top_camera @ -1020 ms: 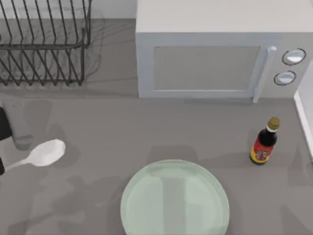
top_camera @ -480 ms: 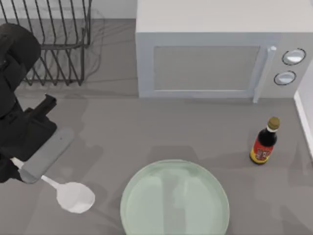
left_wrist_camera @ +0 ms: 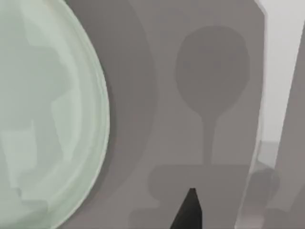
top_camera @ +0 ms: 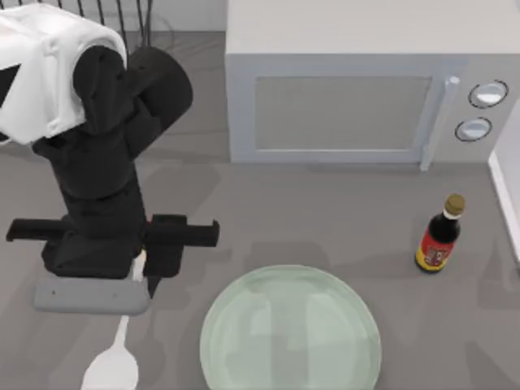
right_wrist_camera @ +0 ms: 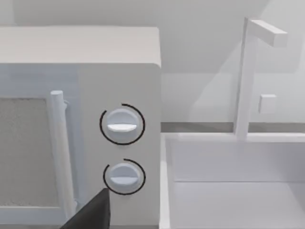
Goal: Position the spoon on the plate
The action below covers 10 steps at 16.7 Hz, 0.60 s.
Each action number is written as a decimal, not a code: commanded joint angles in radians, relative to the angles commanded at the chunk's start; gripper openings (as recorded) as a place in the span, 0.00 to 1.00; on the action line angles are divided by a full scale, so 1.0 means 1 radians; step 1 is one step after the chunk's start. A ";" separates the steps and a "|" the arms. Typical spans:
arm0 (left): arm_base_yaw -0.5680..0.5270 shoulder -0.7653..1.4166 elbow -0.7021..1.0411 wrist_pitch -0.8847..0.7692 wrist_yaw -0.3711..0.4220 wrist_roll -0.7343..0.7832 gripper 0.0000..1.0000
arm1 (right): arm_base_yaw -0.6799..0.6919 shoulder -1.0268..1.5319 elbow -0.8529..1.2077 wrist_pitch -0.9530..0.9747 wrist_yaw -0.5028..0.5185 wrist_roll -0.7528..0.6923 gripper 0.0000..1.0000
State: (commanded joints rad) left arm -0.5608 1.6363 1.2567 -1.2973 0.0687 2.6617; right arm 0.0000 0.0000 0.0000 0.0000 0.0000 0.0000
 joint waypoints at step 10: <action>-0.281 0.191 0.133 0.080 -0.032 0.778 0.00 | 0.000 0.000 0.000 0.000 0.000 0.000 1.00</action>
State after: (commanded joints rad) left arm -0.8419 1.8268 1.3897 -1.2177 0.0371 3.4399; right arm 0.0000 0.0000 0.0000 0.0000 0.0000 0.0000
